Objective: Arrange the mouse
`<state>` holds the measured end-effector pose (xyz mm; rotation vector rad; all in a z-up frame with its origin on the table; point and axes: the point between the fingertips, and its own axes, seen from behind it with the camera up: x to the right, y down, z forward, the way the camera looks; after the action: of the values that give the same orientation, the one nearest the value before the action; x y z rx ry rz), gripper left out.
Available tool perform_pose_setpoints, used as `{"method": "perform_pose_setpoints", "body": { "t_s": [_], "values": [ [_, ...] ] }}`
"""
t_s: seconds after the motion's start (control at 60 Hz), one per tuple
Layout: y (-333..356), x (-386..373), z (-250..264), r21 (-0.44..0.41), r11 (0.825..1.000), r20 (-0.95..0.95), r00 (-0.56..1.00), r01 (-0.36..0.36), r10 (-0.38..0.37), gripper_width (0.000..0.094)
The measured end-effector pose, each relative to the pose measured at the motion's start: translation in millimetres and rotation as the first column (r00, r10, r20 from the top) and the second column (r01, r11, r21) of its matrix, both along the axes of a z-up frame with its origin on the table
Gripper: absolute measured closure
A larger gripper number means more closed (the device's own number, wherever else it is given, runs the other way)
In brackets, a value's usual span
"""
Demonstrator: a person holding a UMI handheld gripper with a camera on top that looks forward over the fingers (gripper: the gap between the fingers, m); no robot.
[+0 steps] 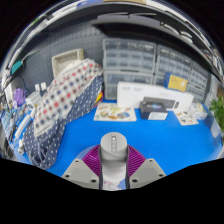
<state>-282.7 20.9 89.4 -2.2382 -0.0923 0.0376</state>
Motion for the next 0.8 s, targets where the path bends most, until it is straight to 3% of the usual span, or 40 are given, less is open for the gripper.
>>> {"method": "perform_pose_setpoints", "body": {
  "t_s": [0.267, 0.467, 0.483, 0.5, 0.683, 0.8],
  "values": [
    [-31.0, -18.7, -101.3, -0.180, 0.983, 0.072, 0.997, -0.023, 0.037, 0.0618],
    [-29.1, -19.6, -104.1, -0.164, 0.986, 0.014, 1.000, -0.006, 0.009, 0.0607],
    [-29.2, -19.5, -104.3, -0.164, 0.986, 0.015, 1.000, -0.005, 0.008, 0.0528],
    [-28.6, -19.3, -104.3, -0.167, 0.986, 0.018, 1.000, -0.004, 0.007, 0.0578],
    [-27.2, -20.4, -103.0, -0.178, 0.984, 0.002, 1.000, 0.019, -0.019, 0.0426],
    [-28.0, -22.9, -91.7, -0.181, 0.983, -0.051, 0.998, 0.025, -0.035, 0.0007]
  ]
}}
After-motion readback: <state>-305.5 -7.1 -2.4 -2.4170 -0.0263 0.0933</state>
